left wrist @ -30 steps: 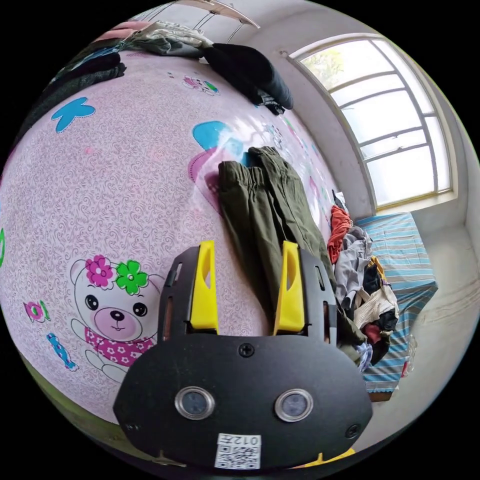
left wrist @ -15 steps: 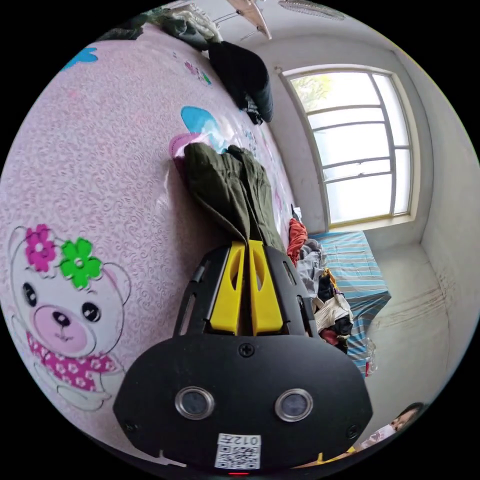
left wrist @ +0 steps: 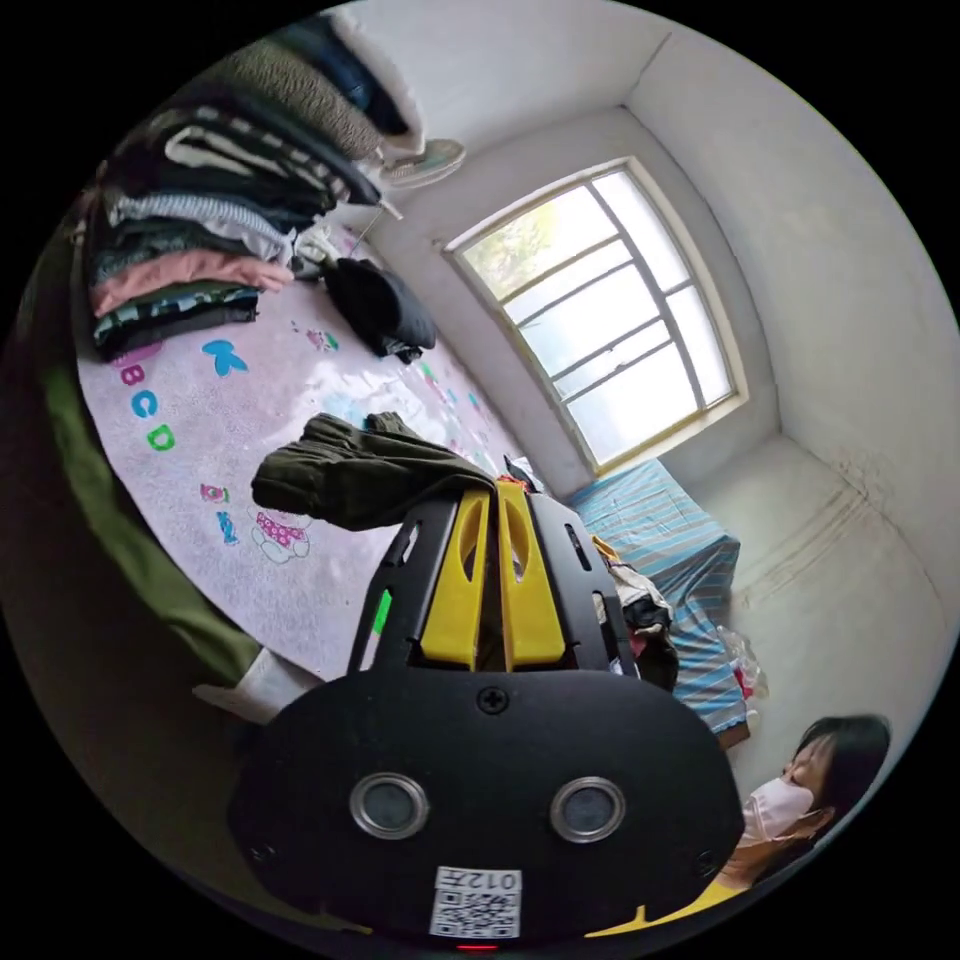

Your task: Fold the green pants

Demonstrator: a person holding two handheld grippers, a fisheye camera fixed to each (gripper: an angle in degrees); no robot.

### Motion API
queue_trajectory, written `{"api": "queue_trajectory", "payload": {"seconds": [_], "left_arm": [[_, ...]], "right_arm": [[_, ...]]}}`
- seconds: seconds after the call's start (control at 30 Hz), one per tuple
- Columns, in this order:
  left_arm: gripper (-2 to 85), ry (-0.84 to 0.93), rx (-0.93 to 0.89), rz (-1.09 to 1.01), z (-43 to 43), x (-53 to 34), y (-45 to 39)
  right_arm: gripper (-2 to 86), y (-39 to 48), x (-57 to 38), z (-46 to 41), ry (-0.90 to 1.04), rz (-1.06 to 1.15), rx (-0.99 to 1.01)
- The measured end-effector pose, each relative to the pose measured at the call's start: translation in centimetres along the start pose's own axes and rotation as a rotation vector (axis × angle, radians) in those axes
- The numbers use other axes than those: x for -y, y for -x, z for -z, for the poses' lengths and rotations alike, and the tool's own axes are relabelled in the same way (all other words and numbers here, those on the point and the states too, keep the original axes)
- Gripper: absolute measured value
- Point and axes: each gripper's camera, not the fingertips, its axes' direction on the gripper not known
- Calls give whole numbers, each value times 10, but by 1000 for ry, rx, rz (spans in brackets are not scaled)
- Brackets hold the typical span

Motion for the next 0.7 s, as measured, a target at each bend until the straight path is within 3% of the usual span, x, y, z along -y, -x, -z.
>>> {"api": "queue_trajectory", "payload": {"seconds": [0.07,0.13,0.3,0.4,0.6,0.67,0.7], "left_arm": [[18,-30,77,-43,20,-6,-20],[18,-15,233,-32,19,-5,-27],[16,336,534,222,-86,16,30],[16,352,704,276,-126,15,47],[11,162,643,469,-130,30,57],[9,198,608,451,-142,41,58],[8,319,590,336,-165,52,55]], "right_arm": [[-3,-12,-3,11,-23,-26,15],[-2,-21,-2,-3,81,-10,93],[-1,-18,-34,-61,165,-92,211],[-1,-4,-60,-83,198,-136,259],[-1,16,-87,-108,237,-96,202],[-1,15,-87,-120,225,-107,220],[-1,14,-84,-130,221,-116,232]]}}
